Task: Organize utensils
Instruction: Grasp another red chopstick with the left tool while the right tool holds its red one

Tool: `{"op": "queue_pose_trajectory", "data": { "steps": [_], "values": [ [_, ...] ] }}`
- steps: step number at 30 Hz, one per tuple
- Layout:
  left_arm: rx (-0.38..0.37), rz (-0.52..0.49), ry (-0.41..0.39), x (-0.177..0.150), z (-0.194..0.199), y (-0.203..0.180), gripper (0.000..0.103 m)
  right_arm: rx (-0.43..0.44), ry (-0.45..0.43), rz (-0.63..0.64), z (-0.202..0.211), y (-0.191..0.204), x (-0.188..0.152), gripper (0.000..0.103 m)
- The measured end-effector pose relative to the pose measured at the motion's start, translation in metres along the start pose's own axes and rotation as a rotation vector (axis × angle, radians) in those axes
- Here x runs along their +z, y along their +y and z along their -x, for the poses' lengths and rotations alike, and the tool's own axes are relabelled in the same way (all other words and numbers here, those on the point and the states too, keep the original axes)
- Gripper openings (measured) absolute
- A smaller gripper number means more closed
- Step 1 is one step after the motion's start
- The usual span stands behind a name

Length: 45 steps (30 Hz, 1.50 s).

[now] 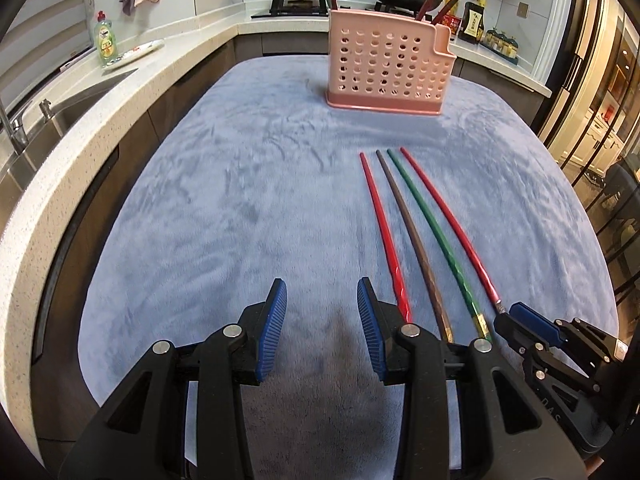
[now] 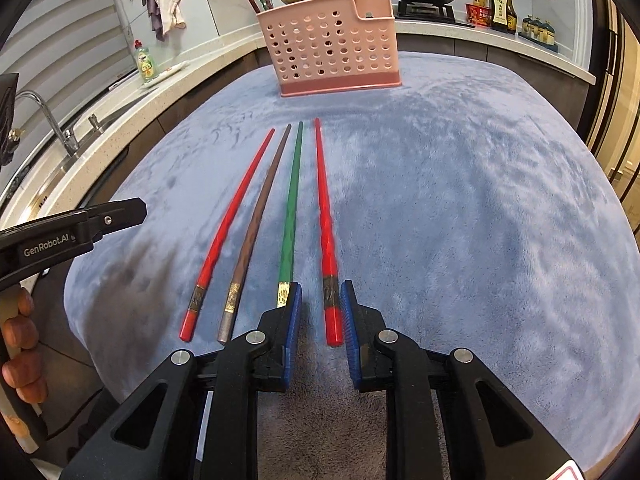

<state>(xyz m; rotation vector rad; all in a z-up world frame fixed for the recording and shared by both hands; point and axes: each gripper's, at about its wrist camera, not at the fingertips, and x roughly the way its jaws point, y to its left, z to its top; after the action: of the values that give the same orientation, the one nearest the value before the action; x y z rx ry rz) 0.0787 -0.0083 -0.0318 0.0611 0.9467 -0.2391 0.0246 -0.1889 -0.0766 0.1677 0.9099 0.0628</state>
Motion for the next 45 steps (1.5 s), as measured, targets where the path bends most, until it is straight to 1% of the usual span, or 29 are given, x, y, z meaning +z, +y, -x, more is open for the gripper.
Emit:
{"op": "queue_pose_trajectory", "data": {
  "steps": [4, 6, 7, 14, 17, 22, 28, 31, 33, 36, 41, 43, 45],
  "values": [
    [-0.007, -0.004, 0.014, -0.003, -0.003, -0.001, 0.036, -0.015, 0.013, -0.005, -0.005, -0.003, -0.003, 0.009],
    [-0.012, -0.006, 0.017, -0.005, -0.004, -0.002, 0.045, -0.015, 0.012, -0.005, -0.005, -0.004, -0.004, 0.008],
    [-0.015, -0.008, 0.018, -0.006, -0.004, -0.003, 0.046, -0.017, 0.012, -0.006, -0.005, -0.004, -0.004, 0.008],
    [-0.041, -0.039, 0.036, -0.015, -0.005, -0.014, 0.047, -0.055, -0.013, -0.043, 0.001, -0.012, -0.005, 0.007],
    [-0.065, -0.047, 0.052, -0.020, -0.007, -0.019, 0.047, -0.062, -0.020, -0.059, 0.004, -0.017, -0.005, 0.007],
    [-0.097, -0.066, 0.092, -0.029, -0.015, -0.030, 0.047, -0.056, -0.005, -0.077, 0.005, -0.024, -0.009, 0.007],
    [-0.100, -0.087, 0.122, -0.037, -0.026, -0.039, 0.047, -0.050, -0.004, -0.082, 0.005, -0.024, -0.011, 0.007],
    [-0.087, -0.101, 0.116, -0.039, -0.029, -0.040, 0.046, -0.048, -0.004, -0.085, 0.004, -0.024, -0.012, 0.007],
    [-0.087, -0.105, 0.115, -0.039, -0.029, -0.040, 0.042, -0.048, -0.004, -0.085, 0.004, -0.024, -0.012, 0.007],
    [-0.085, -0.108, 0.113, -0.039, -0.029, -0.040, 0.031, -0.048, -0.003, -0.086, 0.004, -0.024, -0.012, 0.007],
    [-0.077, -0.103, 0.113, -0.038, -0.030, -0.036, 0.016, -0.050, -0.004, -0.084, 0.004, -0.024, -0.012, 0.007],
    [-0.077, -0.101, 0.114, -0.038, -0.030, -0.034, 0.014, -0.050, -0.003, -0.085, 0.004, -0.024, -0.012, 0.007],
    [-0.077, -0.101, 0.115, -0.037, -0.030, -0.034, 0.010, -0.051, -0.001, -0.085, 0.003, -0.024, -0.012, 0.008]
  ]
}}
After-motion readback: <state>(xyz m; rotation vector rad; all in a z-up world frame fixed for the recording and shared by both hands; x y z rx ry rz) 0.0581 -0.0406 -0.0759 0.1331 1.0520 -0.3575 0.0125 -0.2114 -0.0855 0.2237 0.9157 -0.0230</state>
